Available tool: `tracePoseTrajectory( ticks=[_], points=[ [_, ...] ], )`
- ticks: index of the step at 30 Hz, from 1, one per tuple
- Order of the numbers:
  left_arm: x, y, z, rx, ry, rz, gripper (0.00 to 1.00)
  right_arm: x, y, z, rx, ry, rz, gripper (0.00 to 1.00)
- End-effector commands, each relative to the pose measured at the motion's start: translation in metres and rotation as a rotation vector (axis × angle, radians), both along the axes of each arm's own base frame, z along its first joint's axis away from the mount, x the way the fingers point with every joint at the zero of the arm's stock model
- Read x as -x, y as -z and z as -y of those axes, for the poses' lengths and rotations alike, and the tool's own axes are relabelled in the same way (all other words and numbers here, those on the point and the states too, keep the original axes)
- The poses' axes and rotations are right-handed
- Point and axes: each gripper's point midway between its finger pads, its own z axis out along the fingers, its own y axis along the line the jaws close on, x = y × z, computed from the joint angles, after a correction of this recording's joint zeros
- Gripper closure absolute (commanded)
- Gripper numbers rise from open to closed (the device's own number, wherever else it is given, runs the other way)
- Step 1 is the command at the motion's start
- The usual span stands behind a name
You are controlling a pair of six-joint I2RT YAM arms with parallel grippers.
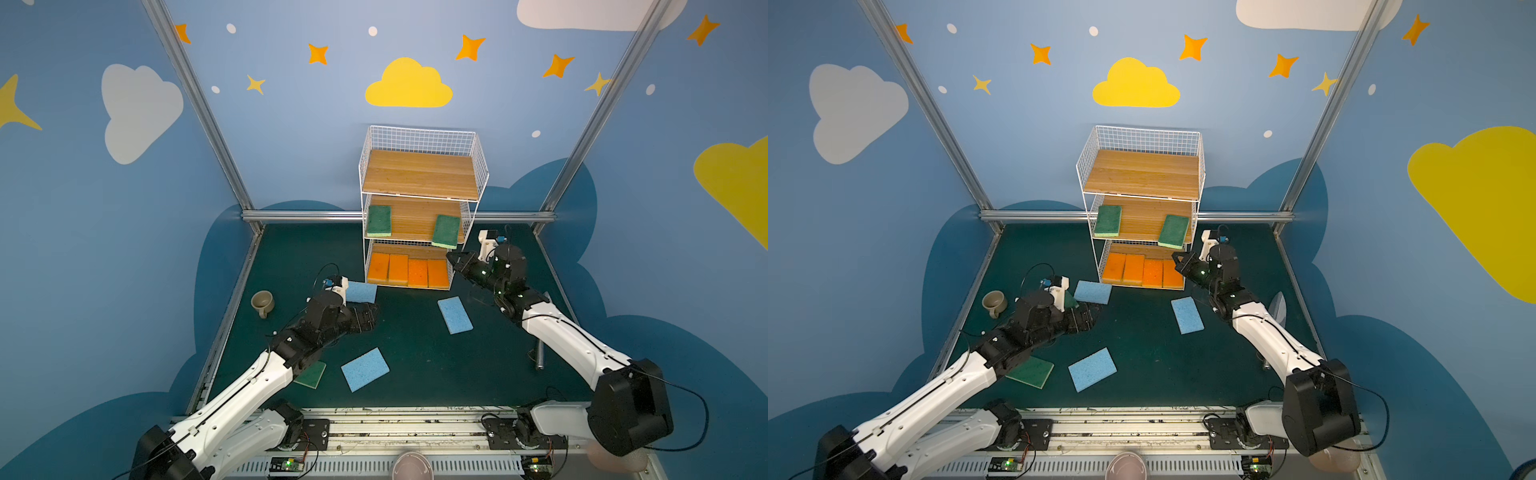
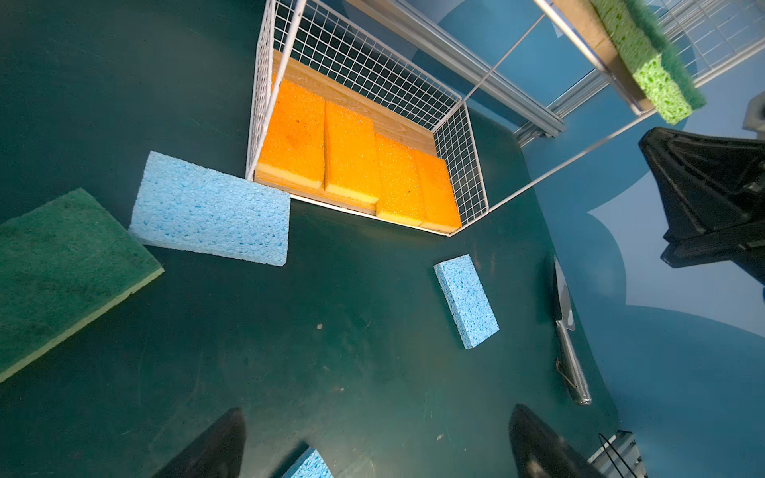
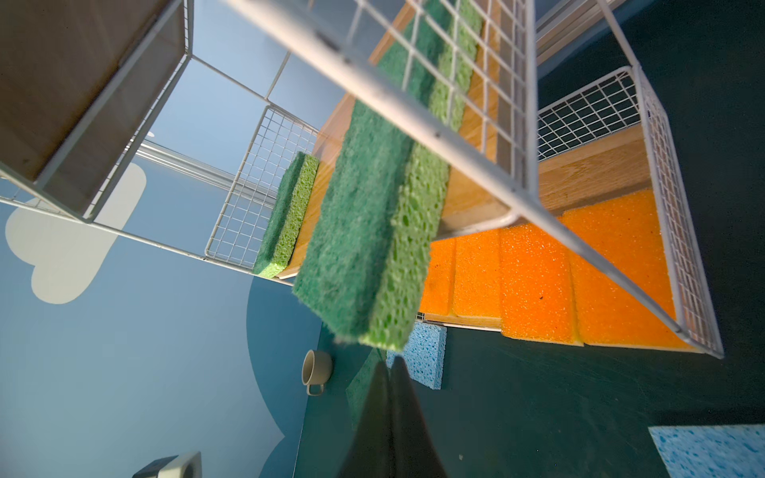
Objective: Arrange cleaning sponges on a shelf
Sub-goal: Move the cleaning sponge to the shelf.
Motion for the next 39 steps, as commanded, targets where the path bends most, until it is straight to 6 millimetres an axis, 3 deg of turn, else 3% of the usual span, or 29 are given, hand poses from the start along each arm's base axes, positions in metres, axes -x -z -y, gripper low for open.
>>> tracePoseTrajectory(
  ticks=[1, 10, 22, 39],
  points=[
    [0.000, -0.002, 0.000, 0.016, 0.002, 0.010, 0.02, -0.011, -0.021, 0.003, -0.029, 0.026, 0.050, 1.00],
    [-0.002, 0.002, 0.001, 0.017, 0.007, 0.001, 0.02, -0.014, -0.026, 0.002, -0.041, 0.007, 0.037, 1.00],
    [-0.004, 0.004, 0.003, 0.019, 0.012, -0.007, 0.02, 0.000, -0.006, -0.001, -0.057, -0.034, -0.016, 1.00],
    [-0.005, 0.001, 0.002, 0.018, 0.013, -0.003, 0.02, 0.001, -0.016, -0.007, -0.078, -0.054, -0.002, 1.00]
  ],
)
